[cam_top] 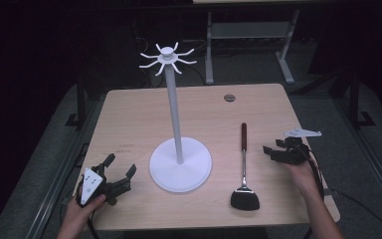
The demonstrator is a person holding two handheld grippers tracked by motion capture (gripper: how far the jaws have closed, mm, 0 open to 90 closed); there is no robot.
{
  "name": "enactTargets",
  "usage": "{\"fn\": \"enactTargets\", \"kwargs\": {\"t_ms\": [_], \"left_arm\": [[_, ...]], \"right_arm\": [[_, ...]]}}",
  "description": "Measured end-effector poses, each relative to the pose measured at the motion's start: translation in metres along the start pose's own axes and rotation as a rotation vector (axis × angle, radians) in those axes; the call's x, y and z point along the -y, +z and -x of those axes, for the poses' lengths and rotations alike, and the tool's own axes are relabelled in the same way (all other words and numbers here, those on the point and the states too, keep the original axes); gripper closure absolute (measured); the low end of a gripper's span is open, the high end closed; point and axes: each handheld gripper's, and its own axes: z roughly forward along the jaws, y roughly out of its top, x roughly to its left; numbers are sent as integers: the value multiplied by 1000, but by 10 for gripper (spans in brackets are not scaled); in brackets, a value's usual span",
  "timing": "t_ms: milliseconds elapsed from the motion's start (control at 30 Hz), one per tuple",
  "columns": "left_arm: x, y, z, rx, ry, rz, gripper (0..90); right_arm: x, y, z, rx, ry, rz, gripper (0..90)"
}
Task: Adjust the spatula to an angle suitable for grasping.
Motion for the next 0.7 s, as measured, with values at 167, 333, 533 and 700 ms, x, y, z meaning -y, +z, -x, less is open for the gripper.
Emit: {"fn": "enactTargets", "kwargs": {"t_ms": [167, 333, 533, 700], "left_arm": [[0, 0, 0, -2, 3, -3, 127], [0, 0, 0, -2, 4, -3, 127], [0, 0, 0, -2, 2, -1, 127], [0, 0, 0, -2, 2, -2, 127]], "right_arm": [[-12, 8, -1, -16, -17, 2, 631], [-16, 20, -2, -44, -5, -36, 800], [-24, 32, -3, -83, 6, -49, 897], [-28, 43, -5, -95, -6, -60, 897]]}}
